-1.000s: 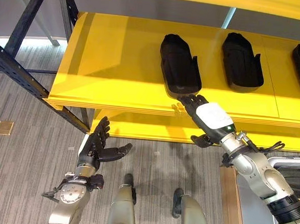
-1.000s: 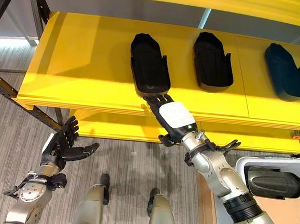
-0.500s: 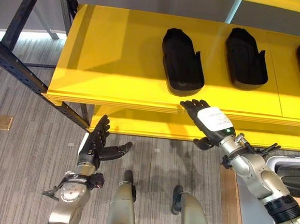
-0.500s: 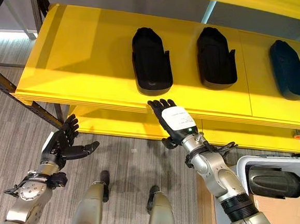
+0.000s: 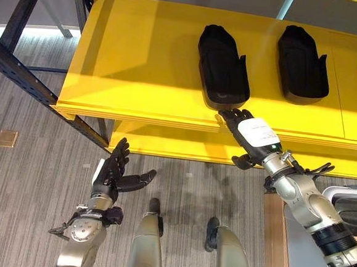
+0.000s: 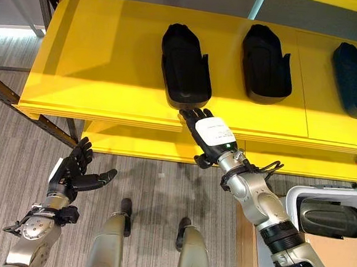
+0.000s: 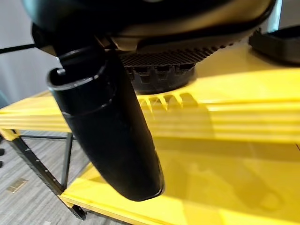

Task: Move parts from the plastic box to the shelf.

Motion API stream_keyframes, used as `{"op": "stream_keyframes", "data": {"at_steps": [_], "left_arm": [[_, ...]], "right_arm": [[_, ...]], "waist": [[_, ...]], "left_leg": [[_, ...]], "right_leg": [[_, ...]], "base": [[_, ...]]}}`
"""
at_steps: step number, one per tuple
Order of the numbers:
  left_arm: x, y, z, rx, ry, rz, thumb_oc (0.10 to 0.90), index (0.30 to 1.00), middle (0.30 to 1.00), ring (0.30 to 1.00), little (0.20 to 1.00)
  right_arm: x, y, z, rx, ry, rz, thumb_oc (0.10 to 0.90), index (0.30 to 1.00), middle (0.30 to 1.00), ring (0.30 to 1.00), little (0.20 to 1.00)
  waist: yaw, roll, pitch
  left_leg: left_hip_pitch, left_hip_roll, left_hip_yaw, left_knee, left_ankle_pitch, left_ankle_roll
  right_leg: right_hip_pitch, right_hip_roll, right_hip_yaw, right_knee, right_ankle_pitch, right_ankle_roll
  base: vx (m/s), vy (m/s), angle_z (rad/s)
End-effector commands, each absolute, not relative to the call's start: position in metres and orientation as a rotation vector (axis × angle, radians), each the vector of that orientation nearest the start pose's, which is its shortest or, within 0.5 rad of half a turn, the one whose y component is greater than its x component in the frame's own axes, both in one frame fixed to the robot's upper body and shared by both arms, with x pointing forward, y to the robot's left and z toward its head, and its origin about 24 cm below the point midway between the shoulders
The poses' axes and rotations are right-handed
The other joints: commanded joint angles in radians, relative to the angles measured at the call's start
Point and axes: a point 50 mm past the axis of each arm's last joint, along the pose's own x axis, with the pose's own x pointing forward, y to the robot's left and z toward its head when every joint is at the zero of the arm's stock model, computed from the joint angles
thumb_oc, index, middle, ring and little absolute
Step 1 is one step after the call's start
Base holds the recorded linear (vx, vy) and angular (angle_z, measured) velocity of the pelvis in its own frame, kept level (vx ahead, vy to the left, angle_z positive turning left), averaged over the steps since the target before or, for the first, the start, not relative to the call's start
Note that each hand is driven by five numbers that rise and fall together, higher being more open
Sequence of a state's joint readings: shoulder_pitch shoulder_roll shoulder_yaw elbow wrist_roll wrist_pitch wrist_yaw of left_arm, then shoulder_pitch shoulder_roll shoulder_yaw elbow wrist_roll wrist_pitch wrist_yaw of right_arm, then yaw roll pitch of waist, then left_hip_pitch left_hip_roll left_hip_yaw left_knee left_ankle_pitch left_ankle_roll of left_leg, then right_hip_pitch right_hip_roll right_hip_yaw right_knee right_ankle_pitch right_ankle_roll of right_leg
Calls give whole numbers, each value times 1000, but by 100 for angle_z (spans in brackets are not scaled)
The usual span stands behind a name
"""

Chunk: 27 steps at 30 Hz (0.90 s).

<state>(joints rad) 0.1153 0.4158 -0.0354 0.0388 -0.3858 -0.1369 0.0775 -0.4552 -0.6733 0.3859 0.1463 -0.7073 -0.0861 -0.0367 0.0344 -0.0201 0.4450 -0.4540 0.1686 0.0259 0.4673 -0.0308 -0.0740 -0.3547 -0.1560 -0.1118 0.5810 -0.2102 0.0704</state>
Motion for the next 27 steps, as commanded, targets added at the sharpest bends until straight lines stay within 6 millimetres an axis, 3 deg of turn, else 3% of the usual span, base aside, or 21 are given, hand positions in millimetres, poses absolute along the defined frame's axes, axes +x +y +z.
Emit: {"op": "stream_keyframes", "data": {"at_steps": [1, 19, 27], "left_arm": [[226, 236, 76, 68, -192, 70, 900, 1000, 1000, 1000, 1000], [224, 239, 78, 65, -205, 85, 900, 1000, 1000, 1000, 1000], [224, 241, 80, 70, -211, 94, 900, 1000, 1000, 1000, 1000]], "right_arm": [[329, -166, 169, -1436, -571, 112, 900, 1000, 1000, 1000, 1000], [338, -174, 159, -1454, -494, 94, 900, 1000, 1000, 1000, 1000], [344, -172, 167, -1466, -507, 78, 900, 1000, 1000, 1000, 1000]], "waist": [[8, -6, -68], [16, 14, -51], [21, 17, -46]], "left_leg": [[-65, 53, -67, -7, 40, -18], [-75, 47, -64, 2, 37, -14], [-87, 44, -66, 10, 35, -13]], "right_leg": [[92, -54, 33, -128, 76, 27], [71, -58, 42, -104, 72, 26], [59, -61, 44, -95, 71, 25]], "base": [[0, 0, 0], [0, 0, 0], [0, 0, 0]]}}
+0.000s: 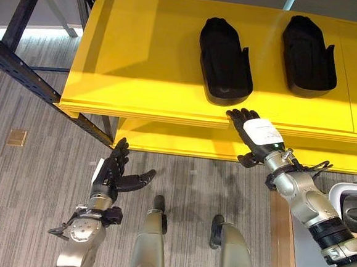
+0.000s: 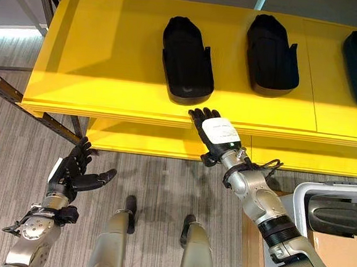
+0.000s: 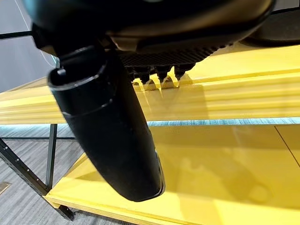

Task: Move parts from the plastic box to the shelf.

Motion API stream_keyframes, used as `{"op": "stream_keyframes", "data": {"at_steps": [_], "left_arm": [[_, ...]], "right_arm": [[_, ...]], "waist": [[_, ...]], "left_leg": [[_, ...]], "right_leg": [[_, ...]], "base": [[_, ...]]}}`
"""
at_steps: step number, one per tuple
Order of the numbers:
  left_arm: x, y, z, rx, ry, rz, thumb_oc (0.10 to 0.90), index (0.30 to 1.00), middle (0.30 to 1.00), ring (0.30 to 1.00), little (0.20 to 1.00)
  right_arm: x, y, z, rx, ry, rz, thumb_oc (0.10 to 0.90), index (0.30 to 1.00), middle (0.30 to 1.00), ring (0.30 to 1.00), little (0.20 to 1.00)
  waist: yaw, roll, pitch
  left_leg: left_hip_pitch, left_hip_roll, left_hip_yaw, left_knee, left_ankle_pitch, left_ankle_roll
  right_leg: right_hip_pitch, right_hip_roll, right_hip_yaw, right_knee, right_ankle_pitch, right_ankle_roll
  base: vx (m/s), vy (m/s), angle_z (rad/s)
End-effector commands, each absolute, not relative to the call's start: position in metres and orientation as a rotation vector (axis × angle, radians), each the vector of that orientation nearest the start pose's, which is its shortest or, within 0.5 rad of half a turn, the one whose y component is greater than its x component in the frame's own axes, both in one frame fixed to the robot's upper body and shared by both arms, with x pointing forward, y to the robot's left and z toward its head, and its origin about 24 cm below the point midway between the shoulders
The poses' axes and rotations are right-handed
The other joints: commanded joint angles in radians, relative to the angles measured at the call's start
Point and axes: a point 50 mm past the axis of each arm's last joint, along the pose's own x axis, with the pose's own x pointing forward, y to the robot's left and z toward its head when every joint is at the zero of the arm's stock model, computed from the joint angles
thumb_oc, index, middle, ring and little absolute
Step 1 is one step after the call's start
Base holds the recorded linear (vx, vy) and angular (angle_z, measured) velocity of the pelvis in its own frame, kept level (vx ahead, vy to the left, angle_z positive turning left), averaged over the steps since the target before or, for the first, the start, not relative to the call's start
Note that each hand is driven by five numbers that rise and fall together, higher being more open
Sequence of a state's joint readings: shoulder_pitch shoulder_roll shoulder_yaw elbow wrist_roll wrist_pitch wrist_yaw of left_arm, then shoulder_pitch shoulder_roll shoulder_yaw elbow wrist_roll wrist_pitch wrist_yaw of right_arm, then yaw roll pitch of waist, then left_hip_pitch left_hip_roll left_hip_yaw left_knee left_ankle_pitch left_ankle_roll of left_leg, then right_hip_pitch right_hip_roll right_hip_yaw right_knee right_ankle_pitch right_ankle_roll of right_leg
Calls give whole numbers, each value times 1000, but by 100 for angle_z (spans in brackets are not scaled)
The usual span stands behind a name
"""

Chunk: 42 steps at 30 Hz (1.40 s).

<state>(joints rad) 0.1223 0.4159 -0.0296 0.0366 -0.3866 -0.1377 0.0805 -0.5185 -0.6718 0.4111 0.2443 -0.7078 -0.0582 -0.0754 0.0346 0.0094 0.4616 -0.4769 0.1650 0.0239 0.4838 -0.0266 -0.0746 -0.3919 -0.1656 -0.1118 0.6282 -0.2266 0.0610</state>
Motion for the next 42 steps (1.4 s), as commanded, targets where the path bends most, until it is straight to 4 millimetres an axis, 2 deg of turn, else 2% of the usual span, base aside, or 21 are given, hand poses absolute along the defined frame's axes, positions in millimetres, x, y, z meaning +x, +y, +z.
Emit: {"op": "stream_keyframes", "data": {"at_steps": [1, 28, 42], "left_arm": [[224, 241, 80, 70, -212, 94, 900, 1000, 1000, 1000, 1000], [223, 243, 83, 80, -220, 97, 900, 1000, 1000, 1000, 1000], [223, 246, 85, 75, -233, 130, 900, 1000, 1000, 1000, 1000]], "right_arm": [[345, -171, 168, -1462, -511, 79, 900, 1000, 1000, 1000, 1000], [352, -163, 192, -1470, -570, 70, 900, 1000, 1000, 1000, 1000], [355, -152, 205, -1427, -623, 56, 900, 1000, 1000, 1000, 1000]], "waist": [[21, -12, -61], [39, -21, -64], [48, -22, -70]], "left_leg": [[-66, 47, -63, -5, 31, -12], [-84, 39, -73, 1, 26, -5], [-88, 36, -74, -4, 26, -1]], "right_leg": [[95, -52, 44, -141, 88, 34], [86, -55, 41, -140, 88, 37], [80, -55, 41, -141, 92, 36]], "base": [[0, 0, 0], [2, 1, 0], [0, 0, 0]]}}
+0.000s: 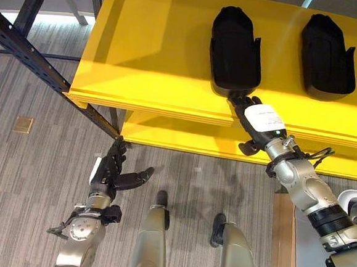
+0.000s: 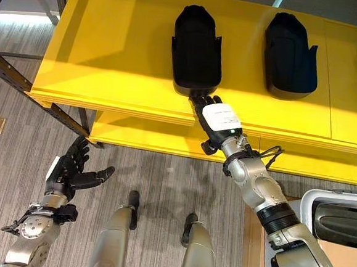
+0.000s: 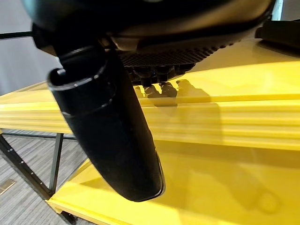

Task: Move parts from the plastic box to the shelf.

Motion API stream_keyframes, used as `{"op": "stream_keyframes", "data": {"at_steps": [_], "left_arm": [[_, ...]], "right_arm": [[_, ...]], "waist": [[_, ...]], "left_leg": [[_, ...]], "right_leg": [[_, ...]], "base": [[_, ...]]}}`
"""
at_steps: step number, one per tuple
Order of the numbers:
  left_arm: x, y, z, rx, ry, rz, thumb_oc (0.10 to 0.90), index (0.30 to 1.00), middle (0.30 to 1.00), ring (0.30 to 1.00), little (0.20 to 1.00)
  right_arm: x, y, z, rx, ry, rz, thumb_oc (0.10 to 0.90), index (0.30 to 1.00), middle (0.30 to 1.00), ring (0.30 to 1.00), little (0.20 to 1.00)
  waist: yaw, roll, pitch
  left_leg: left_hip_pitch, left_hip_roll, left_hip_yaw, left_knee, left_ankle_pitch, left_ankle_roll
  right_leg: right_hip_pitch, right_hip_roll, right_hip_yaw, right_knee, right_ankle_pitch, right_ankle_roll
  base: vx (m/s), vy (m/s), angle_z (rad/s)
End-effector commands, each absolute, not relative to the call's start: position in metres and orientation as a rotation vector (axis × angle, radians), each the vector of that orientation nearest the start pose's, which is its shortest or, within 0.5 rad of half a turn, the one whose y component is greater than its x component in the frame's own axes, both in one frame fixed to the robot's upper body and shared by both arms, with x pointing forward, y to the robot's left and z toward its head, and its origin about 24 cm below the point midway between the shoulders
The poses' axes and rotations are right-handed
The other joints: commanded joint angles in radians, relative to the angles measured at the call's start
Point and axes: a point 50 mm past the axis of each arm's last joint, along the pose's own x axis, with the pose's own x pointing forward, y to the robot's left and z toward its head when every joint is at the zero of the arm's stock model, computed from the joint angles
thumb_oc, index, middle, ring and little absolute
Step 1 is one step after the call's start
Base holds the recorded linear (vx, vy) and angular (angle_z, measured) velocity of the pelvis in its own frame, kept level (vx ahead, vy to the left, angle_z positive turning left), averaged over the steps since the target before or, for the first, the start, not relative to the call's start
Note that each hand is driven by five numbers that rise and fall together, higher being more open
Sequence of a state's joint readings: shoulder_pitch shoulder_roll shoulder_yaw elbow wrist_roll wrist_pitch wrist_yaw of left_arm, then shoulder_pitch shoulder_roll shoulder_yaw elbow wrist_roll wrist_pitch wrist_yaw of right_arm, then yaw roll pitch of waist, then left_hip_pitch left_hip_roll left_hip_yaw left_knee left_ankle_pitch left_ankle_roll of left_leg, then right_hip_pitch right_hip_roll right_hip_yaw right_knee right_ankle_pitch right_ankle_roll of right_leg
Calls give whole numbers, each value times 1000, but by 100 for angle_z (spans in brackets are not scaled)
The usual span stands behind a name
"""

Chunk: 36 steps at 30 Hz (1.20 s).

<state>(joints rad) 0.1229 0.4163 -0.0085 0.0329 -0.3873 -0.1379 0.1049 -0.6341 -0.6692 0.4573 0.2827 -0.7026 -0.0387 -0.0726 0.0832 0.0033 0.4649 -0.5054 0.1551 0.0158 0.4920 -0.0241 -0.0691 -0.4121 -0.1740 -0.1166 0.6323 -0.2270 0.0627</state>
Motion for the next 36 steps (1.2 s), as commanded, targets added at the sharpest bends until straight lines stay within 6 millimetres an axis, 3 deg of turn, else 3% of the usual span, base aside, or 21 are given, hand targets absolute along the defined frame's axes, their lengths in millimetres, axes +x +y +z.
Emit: {"op": "stream_keyframes", "data": {"at_steps": [1, 36], "left_arm": [[223, 246, 84, 74, -232, 132, 900, 1000, 1000, 1000, 1000], [222, 248, 84, 65, -234, 142, 900, 1000, 1000, 1000, 1000]], "right_arm": [[356, -152, 206, -1428, -624, 55, 900, 1000, 1000, 1000, 1000], [364, -154, 226, -1403, -642, -20, 900, 1000, 1000, 1000, 1000]], "waist": [[-1, -17, -74], [9, -14, -76]], "left_leg": [[-60, 45, -66, -13, 24, -7], [-66, 45, -66, -8, 20, -5]], "right_leg": [[100, -47, 47, -146, 92, 35], [97, -46, 53, -148, 93, 34]], "base": [[0, 0, 0], [0, 0, 0]]}}
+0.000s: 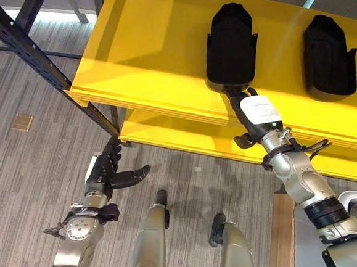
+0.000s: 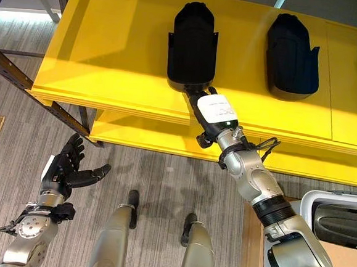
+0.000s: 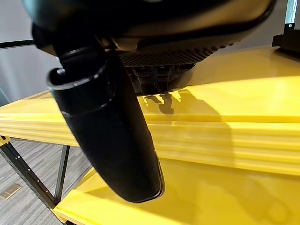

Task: Move parts from the plastic box to the shelf.

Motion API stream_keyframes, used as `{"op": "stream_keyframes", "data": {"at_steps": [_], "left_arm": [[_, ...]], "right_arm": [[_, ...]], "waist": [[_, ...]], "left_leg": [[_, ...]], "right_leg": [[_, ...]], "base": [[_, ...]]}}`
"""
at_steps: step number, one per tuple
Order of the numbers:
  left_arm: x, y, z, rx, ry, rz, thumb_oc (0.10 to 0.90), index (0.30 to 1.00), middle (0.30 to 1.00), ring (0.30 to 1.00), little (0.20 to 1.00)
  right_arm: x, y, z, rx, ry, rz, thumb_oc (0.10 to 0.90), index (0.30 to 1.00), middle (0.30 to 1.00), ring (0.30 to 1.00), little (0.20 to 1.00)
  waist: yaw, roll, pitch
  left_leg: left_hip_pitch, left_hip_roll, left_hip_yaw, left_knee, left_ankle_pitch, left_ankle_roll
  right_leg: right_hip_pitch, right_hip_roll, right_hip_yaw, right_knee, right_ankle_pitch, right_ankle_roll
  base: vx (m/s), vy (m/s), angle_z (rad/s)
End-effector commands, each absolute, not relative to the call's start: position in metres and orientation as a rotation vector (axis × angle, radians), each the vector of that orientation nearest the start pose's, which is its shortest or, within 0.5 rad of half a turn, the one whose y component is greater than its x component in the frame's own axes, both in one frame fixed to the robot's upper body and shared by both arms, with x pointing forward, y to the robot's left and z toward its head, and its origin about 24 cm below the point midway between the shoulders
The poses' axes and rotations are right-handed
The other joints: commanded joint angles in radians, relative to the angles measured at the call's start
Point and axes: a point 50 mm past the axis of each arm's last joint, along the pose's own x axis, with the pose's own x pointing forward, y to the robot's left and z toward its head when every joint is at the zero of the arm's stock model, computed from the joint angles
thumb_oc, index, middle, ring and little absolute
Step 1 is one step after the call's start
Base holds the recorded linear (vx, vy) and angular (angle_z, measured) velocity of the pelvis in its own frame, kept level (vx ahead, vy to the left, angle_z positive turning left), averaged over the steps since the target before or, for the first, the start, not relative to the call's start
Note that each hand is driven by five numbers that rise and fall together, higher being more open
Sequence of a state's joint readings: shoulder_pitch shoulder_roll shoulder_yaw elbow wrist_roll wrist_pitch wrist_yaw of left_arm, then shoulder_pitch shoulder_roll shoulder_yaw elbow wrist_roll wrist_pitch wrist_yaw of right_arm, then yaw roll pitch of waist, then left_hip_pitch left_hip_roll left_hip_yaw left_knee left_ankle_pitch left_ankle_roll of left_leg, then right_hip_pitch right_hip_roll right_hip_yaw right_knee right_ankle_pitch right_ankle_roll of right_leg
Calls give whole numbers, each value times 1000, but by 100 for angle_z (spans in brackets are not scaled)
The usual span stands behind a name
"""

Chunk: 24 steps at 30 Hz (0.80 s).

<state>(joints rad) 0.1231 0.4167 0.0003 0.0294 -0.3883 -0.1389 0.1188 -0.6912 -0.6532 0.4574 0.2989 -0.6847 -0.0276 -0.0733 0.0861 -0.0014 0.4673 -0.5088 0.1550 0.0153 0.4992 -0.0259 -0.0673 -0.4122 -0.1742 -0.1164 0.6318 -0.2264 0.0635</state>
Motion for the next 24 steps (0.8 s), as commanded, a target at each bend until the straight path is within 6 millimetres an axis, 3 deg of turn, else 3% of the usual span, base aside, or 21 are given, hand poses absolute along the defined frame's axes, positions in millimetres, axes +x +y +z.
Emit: {"op": "stream_keyframes", "data": {"at_steps": [1, 24], "left_arm": [[222, 248, 84, 65, -234, 142, 900, 1000, 1000, 1000, 1000], [222, 248, 83, 60, -231, 153, 900, 1000, 1000, 1000, 1000]], "right_arm": [[364, -154, 227, -1405, -643, -22, 900, 1000, 1000, 1000, 1000], [367, -147, 235, -1341, -665, -41, 900, 1000, 1000, 1000, 1000]], "waist": [[6, -10, -78], [16, -10, -80]], "left_leg": [[-63, 45, -66, -15, 22, -6], [-70, 43, -67, -10, 19, -5]], "right_leg": [[96, -46, 53, -147, 93, 33], [94, -46, 55, -147, 94, 33]], "base": [[0, 0, 0], [0, 0, 0]]}}
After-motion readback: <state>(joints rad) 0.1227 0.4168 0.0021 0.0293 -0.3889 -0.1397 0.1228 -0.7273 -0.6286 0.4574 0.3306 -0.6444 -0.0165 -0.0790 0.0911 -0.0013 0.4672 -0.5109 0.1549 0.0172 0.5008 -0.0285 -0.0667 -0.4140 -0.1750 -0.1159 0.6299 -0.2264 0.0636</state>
